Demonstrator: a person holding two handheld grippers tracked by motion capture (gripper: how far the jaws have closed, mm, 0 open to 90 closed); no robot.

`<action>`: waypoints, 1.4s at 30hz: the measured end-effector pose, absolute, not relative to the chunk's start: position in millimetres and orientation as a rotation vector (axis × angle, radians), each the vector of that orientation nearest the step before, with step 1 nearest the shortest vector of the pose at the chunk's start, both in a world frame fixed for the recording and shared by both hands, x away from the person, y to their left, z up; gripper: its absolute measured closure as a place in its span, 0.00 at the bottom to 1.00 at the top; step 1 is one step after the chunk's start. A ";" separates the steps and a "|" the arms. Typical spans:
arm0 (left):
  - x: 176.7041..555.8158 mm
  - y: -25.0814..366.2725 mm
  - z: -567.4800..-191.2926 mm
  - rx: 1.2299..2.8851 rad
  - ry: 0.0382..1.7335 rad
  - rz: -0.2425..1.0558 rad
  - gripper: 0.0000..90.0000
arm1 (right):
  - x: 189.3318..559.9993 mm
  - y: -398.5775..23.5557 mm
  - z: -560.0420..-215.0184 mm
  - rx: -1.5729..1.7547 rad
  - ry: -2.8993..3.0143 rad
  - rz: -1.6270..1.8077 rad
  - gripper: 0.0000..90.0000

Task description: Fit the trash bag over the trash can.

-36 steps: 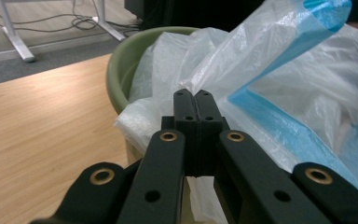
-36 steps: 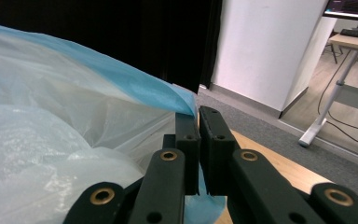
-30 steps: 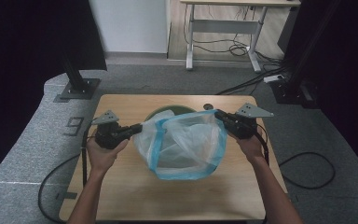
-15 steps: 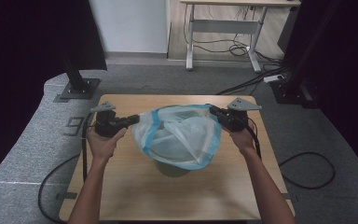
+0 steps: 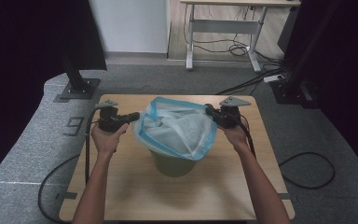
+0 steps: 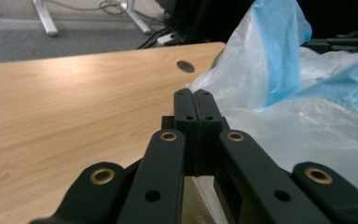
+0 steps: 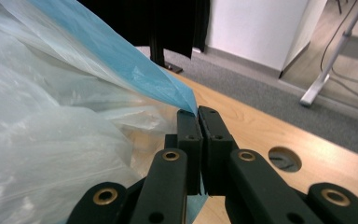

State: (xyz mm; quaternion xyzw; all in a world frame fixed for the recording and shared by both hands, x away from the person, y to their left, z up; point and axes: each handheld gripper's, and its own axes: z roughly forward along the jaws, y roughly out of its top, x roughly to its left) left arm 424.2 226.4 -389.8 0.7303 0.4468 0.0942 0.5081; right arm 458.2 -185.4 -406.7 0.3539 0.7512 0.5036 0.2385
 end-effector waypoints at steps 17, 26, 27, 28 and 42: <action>424.6 221.1 -411.2 1.812 1.112 0.179 1.00 | 462.6 -173.9 -435.0 1.034 2.152 1.363 0.96; 425.8 214.9 -418.5 1.834 1.118 0.145 1.00 | 462.1 -169.0 -441.1 1.045 2.197 1.349 0.96; 426.6 214.5 -419.2 1.836 1.121 0.138 1.00 | 462.9 -168.6 -442.0 1.051 2.207 1.335 0.97; 427.7 214.5 -420.0 1.834 1.126 0.131 1.00 | 464.0 -168.1 -443.5 1.057 2.214 1.324 0.97; 436.9 214.1 -433.4 1.876 1.193 0.118 1.00 | 475.2 -162.7 -461.2 1.103 2.274 1.260 0.99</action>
